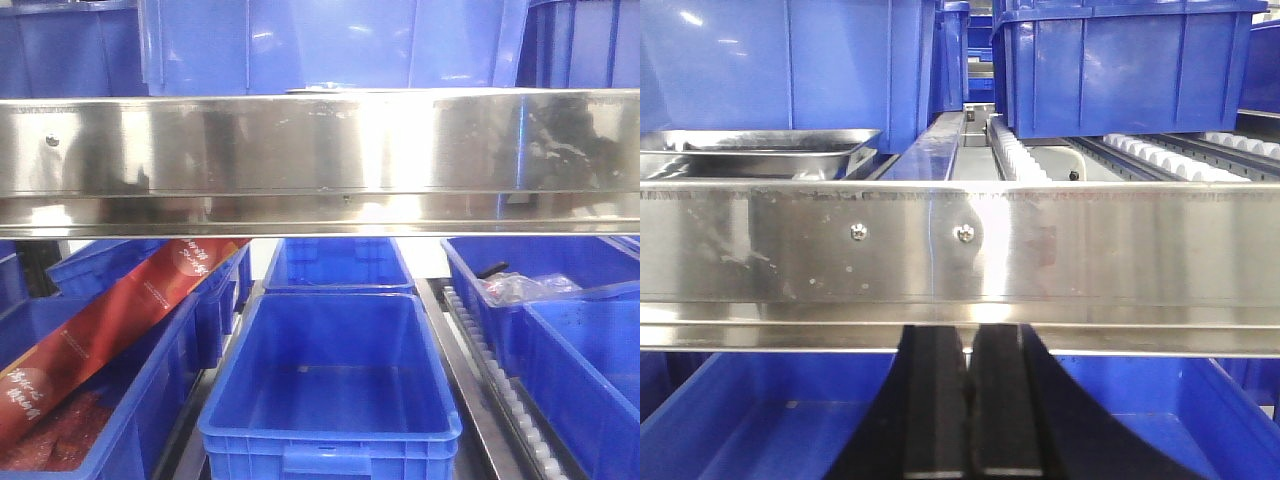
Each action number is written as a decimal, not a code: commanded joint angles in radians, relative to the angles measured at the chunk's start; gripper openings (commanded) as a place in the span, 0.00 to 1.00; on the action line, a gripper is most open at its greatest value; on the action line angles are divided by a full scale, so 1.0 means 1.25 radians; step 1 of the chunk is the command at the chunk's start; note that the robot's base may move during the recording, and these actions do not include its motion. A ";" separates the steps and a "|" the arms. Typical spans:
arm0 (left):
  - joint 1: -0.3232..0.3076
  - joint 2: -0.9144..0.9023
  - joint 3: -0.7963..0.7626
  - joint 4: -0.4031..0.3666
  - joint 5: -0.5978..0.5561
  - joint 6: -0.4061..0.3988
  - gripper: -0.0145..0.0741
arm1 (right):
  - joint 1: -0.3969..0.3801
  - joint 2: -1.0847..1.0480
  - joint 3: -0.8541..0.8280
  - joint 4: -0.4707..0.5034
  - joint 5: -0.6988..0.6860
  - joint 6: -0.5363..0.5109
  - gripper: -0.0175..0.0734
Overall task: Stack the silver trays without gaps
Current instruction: 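Reach both grippers toward the silver tray on the upper shelf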
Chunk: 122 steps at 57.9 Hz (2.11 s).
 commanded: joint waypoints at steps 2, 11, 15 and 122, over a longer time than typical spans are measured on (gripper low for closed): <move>0.002 -0.002 -0.001 -0.003 -0.012 -0.001 0.14 | 0.001 -0.003 0.000 0.002 -0.024 -0.001 0.11; 0.002 -0.002 -0.001 0.001 -0.014 -0.001 0.14 | 0.001 -0.003 0.000 0.002 -0.025 -0.001 0.11; 0.002 -0.002 -0.001 0.026 -0.038 -0.001 0.14 | 0.001 -0.003 0.000 0.002 -0.025 -0.001 0.11; -0.255 1.178 -1.256 -0.187 0.561 0.065 0.23 | 0.039 1.013 -1.068 0.203 0.601 -0.032 0.11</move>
